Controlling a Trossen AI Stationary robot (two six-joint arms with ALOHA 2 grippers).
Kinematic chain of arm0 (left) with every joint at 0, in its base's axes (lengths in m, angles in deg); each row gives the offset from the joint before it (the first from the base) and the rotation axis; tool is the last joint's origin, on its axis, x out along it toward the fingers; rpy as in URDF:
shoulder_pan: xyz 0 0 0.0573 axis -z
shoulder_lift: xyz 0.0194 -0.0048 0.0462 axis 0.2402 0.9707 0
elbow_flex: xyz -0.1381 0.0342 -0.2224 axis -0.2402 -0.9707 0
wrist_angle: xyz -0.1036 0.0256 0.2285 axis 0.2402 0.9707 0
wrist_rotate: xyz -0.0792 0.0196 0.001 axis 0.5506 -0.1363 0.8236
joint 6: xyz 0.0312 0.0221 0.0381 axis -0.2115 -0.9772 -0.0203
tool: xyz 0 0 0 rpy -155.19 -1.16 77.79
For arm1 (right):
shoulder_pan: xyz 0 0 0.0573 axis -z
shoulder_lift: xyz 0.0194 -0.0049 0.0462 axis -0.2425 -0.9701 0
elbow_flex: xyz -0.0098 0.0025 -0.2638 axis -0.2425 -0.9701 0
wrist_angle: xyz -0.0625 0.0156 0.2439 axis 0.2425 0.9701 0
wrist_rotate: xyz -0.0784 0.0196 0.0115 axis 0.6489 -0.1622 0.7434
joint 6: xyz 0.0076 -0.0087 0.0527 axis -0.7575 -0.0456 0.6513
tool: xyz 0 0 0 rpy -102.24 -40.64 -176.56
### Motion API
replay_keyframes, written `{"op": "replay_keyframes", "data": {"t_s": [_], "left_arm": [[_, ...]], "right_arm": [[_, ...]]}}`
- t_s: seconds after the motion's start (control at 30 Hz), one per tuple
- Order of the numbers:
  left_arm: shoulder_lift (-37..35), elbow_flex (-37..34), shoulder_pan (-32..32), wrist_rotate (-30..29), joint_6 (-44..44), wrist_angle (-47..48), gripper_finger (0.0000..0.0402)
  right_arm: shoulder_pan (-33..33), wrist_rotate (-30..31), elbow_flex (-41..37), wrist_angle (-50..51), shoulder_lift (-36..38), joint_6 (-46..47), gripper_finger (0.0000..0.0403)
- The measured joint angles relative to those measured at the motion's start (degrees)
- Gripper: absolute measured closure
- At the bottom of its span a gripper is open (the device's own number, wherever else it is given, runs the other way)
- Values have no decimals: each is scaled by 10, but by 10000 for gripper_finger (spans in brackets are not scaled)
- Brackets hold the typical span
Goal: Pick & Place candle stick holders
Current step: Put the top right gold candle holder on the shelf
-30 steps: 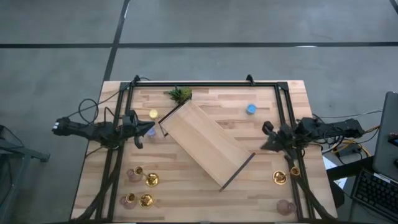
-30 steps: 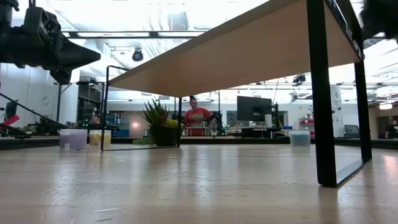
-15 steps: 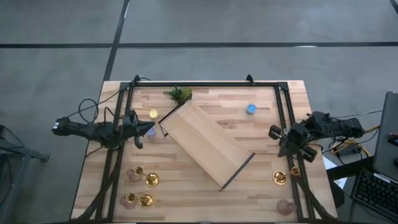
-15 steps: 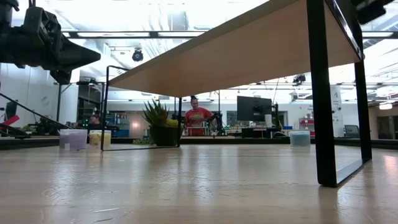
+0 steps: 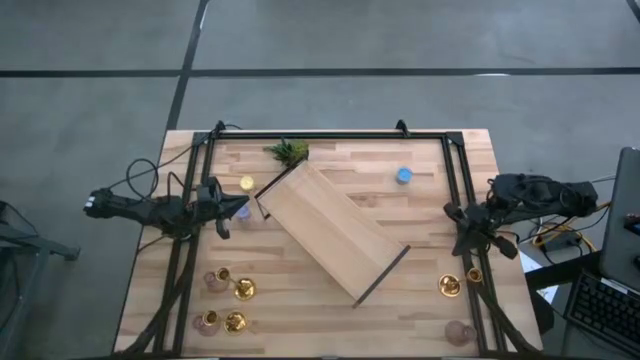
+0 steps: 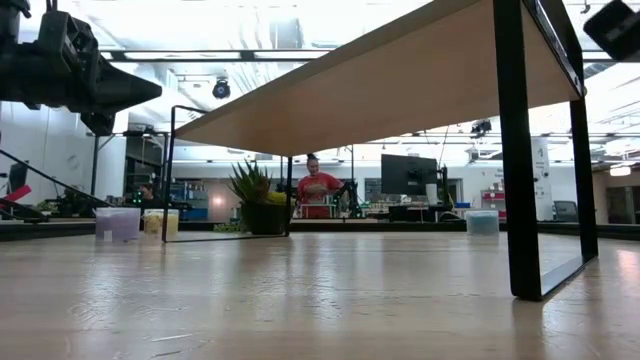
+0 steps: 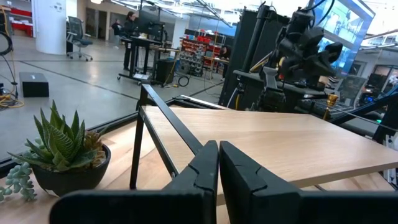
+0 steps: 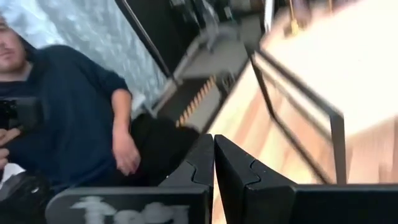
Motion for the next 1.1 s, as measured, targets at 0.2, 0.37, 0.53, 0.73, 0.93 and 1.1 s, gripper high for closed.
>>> {"op": "replay_keyframes", "data": {"t_s": [0.2, 0.37, 0.53, 0.73, 0.93, 1.1], "left_arm": [[0, 0, 0, 0, 0, 0, 383], [0, 0, 0, 0, 0, 0, 383], [0, 0, 0, 0, 0, 0, 383], [0, 0, 0, 0, 0, 0, 383], [0, 0, 0, 0, 0, 0, 383], [0, 0, 0, 0, 0, 0, 383]], "right_arm": [[0, 1, 37, 88, -59, -1, 394], [0, 0, 60, 139, -107, -9, 393], [-6, -3, 66, 143, -142, -46, 369], [-28, -3, 66, 187, -182, -84, 319], [-67, -2, 66, 217, -215, -75, 276], [-88, 2, 76, 223, -241, -63, 257]]}}
